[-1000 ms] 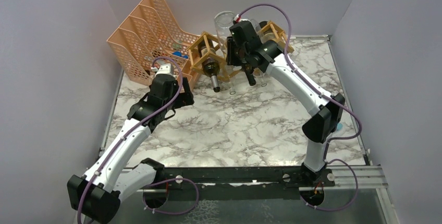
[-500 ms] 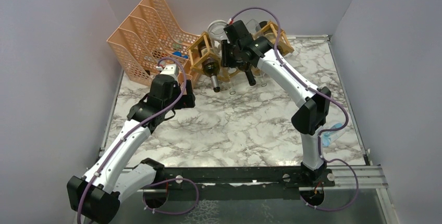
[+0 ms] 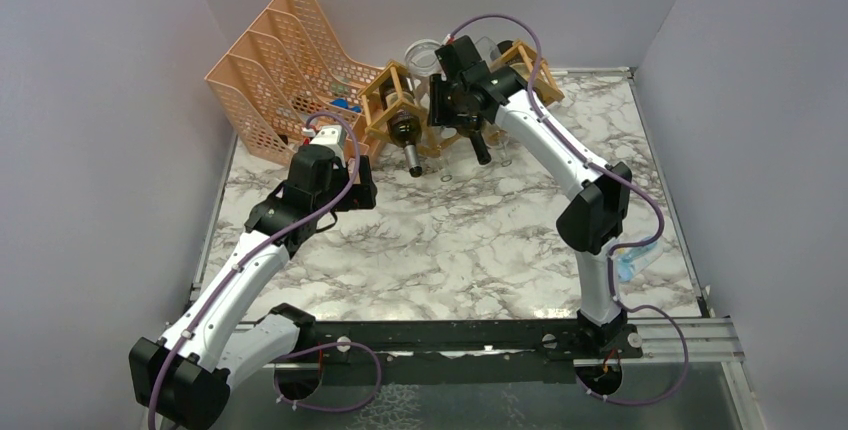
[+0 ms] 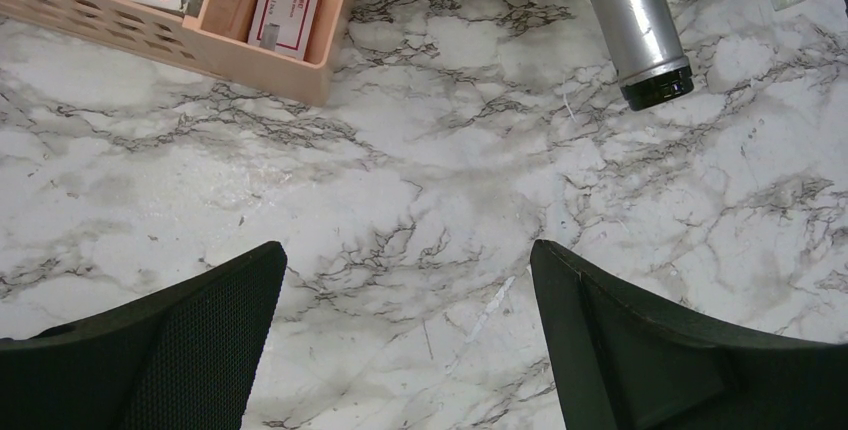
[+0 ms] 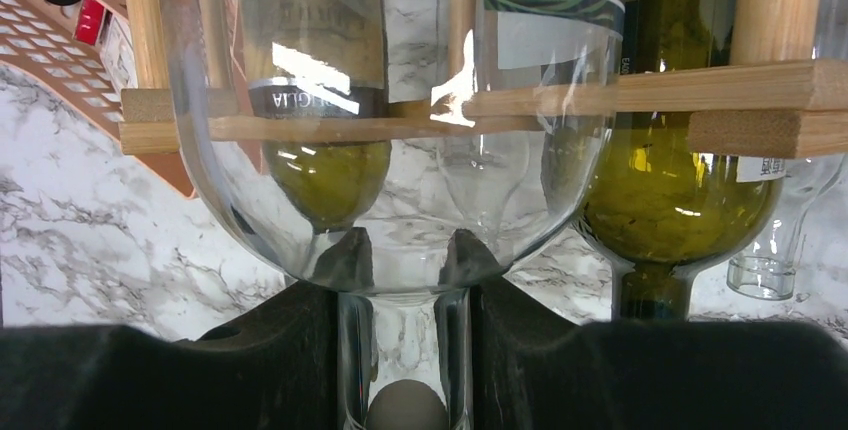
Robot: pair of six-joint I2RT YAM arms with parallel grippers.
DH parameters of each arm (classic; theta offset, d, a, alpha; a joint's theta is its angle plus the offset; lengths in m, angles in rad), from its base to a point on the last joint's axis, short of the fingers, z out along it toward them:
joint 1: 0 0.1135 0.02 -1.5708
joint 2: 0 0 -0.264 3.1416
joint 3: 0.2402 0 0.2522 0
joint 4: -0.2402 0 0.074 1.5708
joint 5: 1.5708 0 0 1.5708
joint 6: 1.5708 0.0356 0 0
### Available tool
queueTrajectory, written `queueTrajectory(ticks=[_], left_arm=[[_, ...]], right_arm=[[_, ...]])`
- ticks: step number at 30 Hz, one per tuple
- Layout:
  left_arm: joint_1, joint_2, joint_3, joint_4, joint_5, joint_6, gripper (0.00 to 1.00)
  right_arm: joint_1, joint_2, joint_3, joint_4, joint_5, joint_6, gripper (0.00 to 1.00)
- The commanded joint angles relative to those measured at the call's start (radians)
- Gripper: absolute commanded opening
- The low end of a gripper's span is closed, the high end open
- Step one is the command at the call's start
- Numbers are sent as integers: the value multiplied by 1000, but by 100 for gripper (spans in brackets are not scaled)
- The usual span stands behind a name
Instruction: Put the wine bottle on the wine rack
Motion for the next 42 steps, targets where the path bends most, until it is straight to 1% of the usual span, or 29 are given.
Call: queueTrajectory(ticks=[1, 5, 8, 10, 17, 23, 26, 28, 31, 33, 35, 38, 42], left_arm=[[-2, -14, -11, 28, 30, 9, 99], [-2, -15, -11, 28, 28, 12, 99], [-2, -15, -10, 28, 26, 15, 99], [-3, -16, -6, 27, 25, 17, 99], [-2, -18, 2, 28, 19, 25, 99], [-2, -43, 22, 28, 5, 27, 99], [-2, -61, 40, 28, -5, 49, 99], [-2, -80, 54, 32, 20, 89, 99], [-3, -110, 84, 41, 18, 120, 99], [-3, -123, 112, 38, 0, 130, 99], [-2, -136, 140, 38, -16, 141, 99], [-3, -157, 176, 38, -42, 151, 99], [-2, -189, 237, 38, -68, 168, 99]], right_arm=[[-5, -51, 3, 167, -10, 1, 39], [-6, -74, -27, 179, -9, 2, 48], [-5, -102, -72, 200, 3, -8, 58], [-5, -118, -96, 209, 6, -12, 61], [-4, -165, -139, 223, 7, -18, 65], [-5, -284, -254, 287, 13, -14, 69], [-4, -375, -339, 313, 15, -13, 70], [-3, -451, -416, 332, 25, -13, 71], [-5, -593, -573, 390, 42, -34, 73], [-3, -714, -710, 418, 66, -49, 79], [-4, -822, -820, 429, 105, -65, 82], [-3, -971, -952, 427, 185, -74, 83], [-4, -1138, -1051, 344, 335, -46, 84]])
